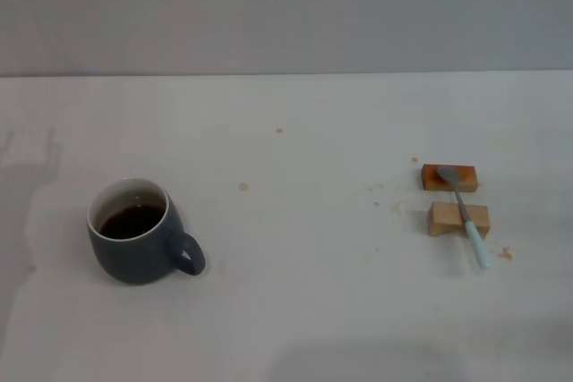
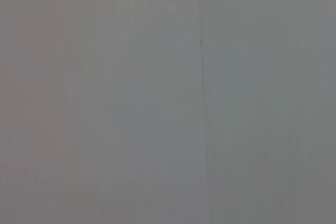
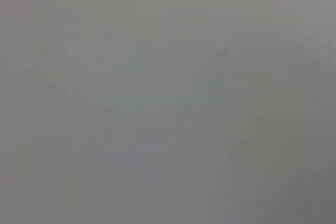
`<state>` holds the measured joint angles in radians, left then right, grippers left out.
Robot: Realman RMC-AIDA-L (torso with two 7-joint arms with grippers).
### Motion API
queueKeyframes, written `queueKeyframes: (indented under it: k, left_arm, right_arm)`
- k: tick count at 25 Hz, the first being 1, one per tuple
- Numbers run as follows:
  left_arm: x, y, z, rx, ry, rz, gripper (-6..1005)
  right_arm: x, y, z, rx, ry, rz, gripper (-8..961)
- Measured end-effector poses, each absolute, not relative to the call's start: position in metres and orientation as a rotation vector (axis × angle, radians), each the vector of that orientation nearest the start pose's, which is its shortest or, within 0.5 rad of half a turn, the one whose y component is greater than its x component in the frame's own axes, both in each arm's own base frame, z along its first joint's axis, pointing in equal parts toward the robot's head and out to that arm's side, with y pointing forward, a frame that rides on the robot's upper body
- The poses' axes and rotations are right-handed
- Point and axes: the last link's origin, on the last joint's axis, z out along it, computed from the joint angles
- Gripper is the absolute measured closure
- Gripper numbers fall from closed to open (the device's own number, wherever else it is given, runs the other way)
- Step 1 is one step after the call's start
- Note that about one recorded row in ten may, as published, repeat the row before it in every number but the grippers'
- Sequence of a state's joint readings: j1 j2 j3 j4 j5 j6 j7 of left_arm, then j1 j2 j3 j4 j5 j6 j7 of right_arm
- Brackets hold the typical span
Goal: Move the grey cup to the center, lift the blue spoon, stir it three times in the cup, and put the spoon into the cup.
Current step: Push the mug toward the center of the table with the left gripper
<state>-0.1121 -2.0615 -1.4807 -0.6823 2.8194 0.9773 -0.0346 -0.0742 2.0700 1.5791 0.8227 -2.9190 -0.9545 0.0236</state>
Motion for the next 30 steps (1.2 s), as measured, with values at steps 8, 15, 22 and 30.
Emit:
queueKeyframes:
  k: [8,15,22,30]
  left_arm:
    - [-0.335,0.314,0.058,-1.353,-0.454,-0.671,408]
    - [-0.343,0.318,0.053,-1.377,-0.516,-0.625,408]
    - [-0.356,0.317,0.053,-1.37,-0.567,-0.57,509]
    - [-0.369,0.303,0.047,-1.363,-0.569,-0.54,822]
  right_arm:
    - [0.338,0.268,0.05,-1.384,0.436,0.626,232]
    - [0.346,0.266,0.059,-1.345,0.451,0.609,232]
    - [0.371,0.257,0.096,-1.217,0.503,0.522,232]
    - [0.375,0.255,0.109,-1.184,0.497,0.506,231]
